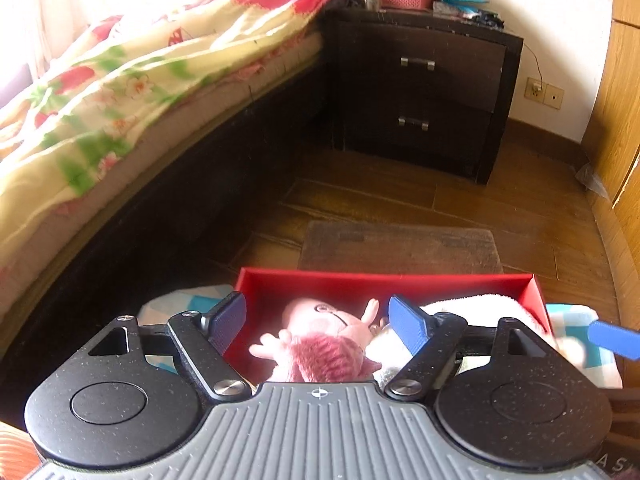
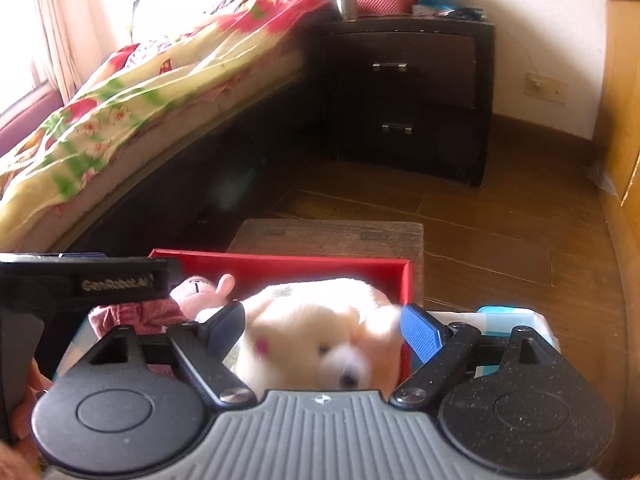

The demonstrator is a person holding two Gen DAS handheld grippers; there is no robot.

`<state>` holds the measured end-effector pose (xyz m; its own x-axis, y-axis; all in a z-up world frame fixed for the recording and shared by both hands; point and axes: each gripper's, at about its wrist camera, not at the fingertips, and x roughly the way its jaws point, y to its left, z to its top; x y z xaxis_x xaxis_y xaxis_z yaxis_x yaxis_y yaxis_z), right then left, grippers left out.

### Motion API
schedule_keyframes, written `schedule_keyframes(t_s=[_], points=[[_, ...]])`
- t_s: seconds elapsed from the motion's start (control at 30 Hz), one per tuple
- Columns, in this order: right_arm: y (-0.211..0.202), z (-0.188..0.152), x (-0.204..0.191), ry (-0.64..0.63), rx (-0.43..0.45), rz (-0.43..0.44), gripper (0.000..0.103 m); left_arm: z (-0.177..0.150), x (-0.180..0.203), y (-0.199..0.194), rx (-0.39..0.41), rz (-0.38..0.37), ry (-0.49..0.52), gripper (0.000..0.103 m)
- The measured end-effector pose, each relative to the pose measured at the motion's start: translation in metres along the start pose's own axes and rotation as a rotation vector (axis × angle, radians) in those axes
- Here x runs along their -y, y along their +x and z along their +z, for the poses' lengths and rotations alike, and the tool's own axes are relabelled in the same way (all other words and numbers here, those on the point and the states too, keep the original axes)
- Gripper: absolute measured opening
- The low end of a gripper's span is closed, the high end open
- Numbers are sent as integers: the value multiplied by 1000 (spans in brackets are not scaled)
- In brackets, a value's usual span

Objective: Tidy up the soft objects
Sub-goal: 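Lift the hat and teddy bear and carry both tools over the red box, then open both tools to drop the hat and teddy bear into the red box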

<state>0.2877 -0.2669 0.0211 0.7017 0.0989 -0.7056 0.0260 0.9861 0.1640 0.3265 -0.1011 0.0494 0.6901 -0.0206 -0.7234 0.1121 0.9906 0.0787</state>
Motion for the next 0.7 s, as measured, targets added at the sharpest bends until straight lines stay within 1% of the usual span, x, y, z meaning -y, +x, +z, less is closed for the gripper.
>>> schedule_keyframes(t_s=[0.07,0.17,0.23,0.33,0.4,0.5,0.57,0.7], points=[[-4,-1,-1,-5,-3,-6,65,-1,-1,-5,12,-7,-1,79],[-9,-7,-3,-11,-8,-1,65,-13,-7,-5,31,-3,-16,79],[-12,-14,-6,-12,-6,16,65,-17,-15,-6,40,-9,-53,76],[-18,-22,-10,-28,6,28,65,-15,-27,-15,49,-33,-101,74],[-23,-25,-12,-31,12,26,65,-12,-30,-25,59,-36,-100,75],[-30,-26,-14,-29,24,-3,65,-13,-29,-39,70,-11,-74,76],[-37,-28,-12,-12,34,-22,65,-20,-29,-47,72,-3,-74,76],[-51,-34,-3,30,34,-36,65,-39,-31,-59,54,-15,-93,76]])
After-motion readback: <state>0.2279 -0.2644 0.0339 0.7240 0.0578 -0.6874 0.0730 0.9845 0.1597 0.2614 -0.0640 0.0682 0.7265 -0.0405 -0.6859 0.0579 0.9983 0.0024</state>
